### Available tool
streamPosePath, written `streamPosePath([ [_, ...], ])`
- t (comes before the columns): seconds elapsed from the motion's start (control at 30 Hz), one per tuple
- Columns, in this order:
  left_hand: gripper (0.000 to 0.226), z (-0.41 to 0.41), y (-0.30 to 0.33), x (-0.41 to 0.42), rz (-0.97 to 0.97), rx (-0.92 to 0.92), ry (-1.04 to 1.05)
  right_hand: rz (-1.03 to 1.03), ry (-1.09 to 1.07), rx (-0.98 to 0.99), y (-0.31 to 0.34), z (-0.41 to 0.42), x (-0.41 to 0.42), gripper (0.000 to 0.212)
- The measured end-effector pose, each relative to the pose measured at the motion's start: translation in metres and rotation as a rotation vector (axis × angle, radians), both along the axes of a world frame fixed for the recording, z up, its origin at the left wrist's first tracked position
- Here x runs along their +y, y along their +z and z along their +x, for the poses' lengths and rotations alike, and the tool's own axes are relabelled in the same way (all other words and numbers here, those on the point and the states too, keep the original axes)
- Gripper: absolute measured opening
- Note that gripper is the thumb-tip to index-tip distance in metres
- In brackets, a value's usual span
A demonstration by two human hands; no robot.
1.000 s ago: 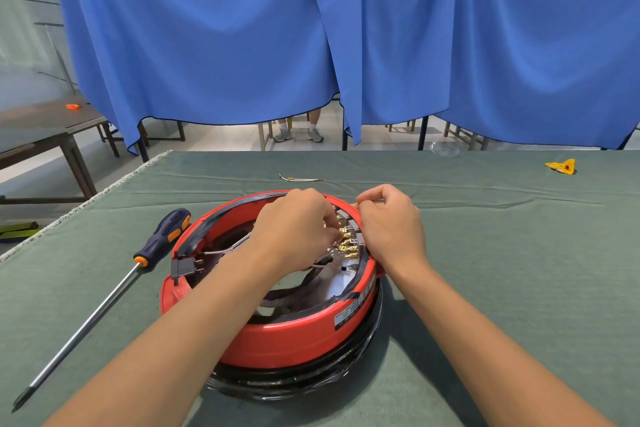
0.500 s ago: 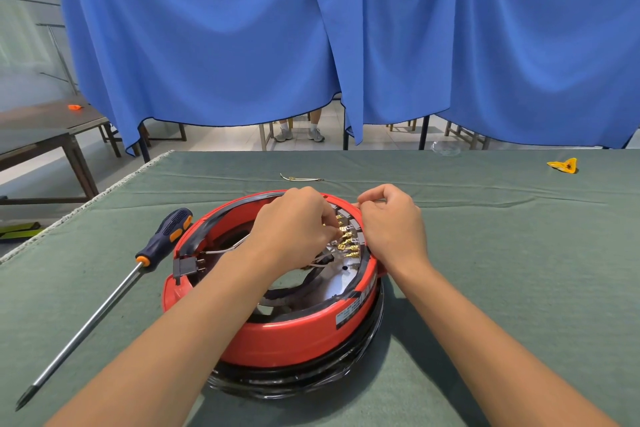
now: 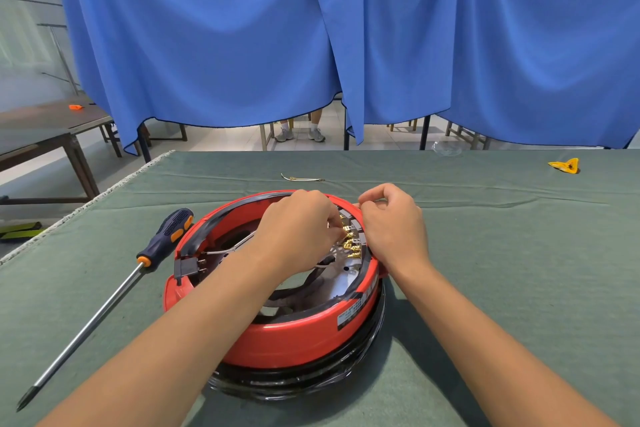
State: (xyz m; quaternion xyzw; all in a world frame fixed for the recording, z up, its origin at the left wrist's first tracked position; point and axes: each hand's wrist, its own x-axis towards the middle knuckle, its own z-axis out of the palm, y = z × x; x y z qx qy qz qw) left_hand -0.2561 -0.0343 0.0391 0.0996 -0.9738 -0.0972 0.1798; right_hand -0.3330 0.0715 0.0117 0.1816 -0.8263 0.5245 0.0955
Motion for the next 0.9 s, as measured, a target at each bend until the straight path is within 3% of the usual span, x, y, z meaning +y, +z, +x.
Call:
streamPosePath([
  [0.27,0.017,0.001,-0.0014,-0.0013,-0.009,-0.011,-0.042,0.117,-0.043,0.088,0.004,0.0067,0.0027,0.004],
  [0.9,0.015,-0.0009,-0.0004,0.0037,-0.01,0.025,-0.012,0.133,-0.074,0.074,0.0066,0.0071,0.0048,0.01],
])
